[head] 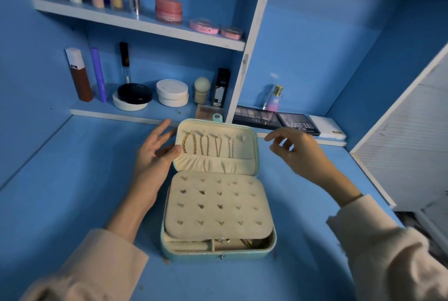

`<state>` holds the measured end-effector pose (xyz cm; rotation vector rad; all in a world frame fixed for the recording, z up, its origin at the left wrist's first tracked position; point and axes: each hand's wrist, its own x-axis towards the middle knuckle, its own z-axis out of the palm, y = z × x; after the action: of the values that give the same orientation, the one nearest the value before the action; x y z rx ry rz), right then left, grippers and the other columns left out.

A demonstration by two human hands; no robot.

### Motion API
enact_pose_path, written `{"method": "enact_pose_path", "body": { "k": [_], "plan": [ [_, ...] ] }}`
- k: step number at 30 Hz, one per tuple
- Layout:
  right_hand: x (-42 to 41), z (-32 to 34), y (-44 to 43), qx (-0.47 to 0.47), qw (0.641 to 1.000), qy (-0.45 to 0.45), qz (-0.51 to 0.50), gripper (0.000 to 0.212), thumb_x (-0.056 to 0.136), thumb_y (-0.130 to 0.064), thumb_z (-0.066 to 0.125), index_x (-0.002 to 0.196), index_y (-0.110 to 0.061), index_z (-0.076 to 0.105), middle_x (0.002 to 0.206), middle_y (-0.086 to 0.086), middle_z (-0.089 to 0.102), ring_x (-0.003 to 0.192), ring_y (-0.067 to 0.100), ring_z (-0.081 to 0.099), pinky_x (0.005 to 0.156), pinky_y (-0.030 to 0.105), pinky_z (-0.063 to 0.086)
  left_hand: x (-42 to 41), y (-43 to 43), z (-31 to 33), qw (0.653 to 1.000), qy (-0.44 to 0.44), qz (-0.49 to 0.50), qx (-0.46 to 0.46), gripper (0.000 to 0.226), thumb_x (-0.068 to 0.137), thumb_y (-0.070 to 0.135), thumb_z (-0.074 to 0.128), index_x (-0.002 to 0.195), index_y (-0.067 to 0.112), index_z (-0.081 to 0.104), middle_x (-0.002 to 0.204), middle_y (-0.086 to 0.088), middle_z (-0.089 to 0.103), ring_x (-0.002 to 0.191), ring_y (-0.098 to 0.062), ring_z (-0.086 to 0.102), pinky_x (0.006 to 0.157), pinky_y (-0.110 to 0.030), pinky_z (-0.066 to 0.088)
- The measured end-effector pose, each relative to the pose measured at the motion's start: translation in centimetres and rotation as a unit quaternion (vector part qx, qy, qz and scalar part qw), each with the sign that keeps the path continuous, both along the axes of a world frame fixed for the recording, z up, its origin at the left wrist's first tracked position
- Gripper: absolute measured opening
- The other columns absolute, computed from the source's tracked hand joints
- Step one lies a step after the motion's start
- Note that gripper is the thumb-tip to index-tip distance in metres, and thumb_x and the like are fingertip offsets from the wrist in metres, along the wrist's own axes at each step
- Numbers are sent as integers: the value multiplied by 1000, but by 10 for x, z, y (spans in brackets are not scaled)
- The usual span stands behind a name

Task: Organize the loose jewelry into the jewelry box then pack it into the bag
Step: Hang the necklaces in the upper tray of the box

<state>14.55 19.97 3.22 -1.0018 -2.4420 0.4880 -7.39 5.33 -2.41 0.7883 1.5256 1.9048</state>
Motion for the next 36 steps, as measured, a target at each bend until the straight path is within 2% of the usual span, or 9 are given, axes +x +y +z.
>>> {"method": "enact_pose_path", "body": {
  "k": [4, 7, 9, 12, 16, 21, 26, 31, 36],
  "plan": [
    [27, 0, 33, -39, 989, -134, -56, 16, 87, -10, 59, 88, -26, 62, 81, -5, 58, 66, 16, 52, 52, 10, 37, -4, 1, -4, 1000, 7, -2, -25, 58, 86, -4, 60, 131, 31, 48, 120, 1, 58, 102, 5, 56, 77, -7, 44],
    [40, 0, 45, -73, 959, -266, -61, 13, 84, -15, 63, 83, -27, 61, 87, -1, 63, 77, 15, 52, 62, 16, 39, -5, 2, -6, 999, 16, -2, -38, 59, 86, -4, 60, 131, 31, 48, 118, 1, 57, 98, 7, 54, 75, -6, 43],
    [45, -2, 47, -86, 949, -299, -59, 11, 80, -14, 65, 82, -24, 63, 87, -1, 63, 82, 16, 53, 64, 17, 39, -5, 3, -6, 999, 19, -1, -44, 59, 86, -4, 60, 132, 30, 47, 119, 1, 57, 100, 1, 55, 75, -8, 43],
    [46, -4, 46, -73, 949, -299, -71, 8, 78, -15, 69, 82, -20, 64, 81, -3, 59, 80, 15, 51, 57, 12, 35, -6, 3, -7, 999, 15, -1, -44, 59, 86, -3, 61, 132, 31, 47, 120, 1, 56, 104, -4, 55, 75, -9, 42],
    [46, -7, 49, -79, 951, -287, -86, 5, 77, -16, 70, 78, -16, 66, 76, -1, 62, 71, 12, 52, 54, 13, 36, -5, 4, -6, 999, 12, 4, -44, 59, 86, -4, 61, 131, 32, 48, 119, 2, 56, 92, 8, 54, 65, -2, 44],
    [49, -7, 51, -87, 960, -247, -96, 9, 79, -10, 69, 75, -17, 65, 72, -4, 62, 63, 3, 51, 48, 6, 36, -5, 3, -6, 999, 5, 5, -42, 60, 86, -6, 60, 133, 29, 47, 116, 2, 57, 90, 8, 55, 62, -3, 46],
    [50, -10, 49, -112, 963, -215, -117, 5, 83, -12, 64, 80, -16, 63, 73, 1, 61, 59, 11, 52, 53, 19, 40, -4, 3, -5, 999, 6, 8, -40, 60, 86, -7, 59, 133, 28, 47, 115, 0, 57, 87, 9, 56, 62, -3, 45],
    [49, -10, 47, -134, 951, -245, -132, 7, 81, -19, 68, 76, -15, 65, 67, 1, 62, 56, 7, 49, 51, 18, 38, -4, 3, -5, 999, 8, 10, -42, 60, 85, -5, 60, 132, 31, 48, 116, 1, 57, 88, 9, 56, 65, -5, 46],
    [48, -11, 46, -166, 952, -217, -140, 8, 80, -9, 66, 73, -11, 66, 67, 5, 64, 57, 12, 53, 51, 18, 43, -4, 3, -4, 999, 6, 11, -45, 60, 85, -6, 60, 132, 29, 48, 115, 0, 58, 87, 8, 57, 62, -3, 45]
  ]
}}
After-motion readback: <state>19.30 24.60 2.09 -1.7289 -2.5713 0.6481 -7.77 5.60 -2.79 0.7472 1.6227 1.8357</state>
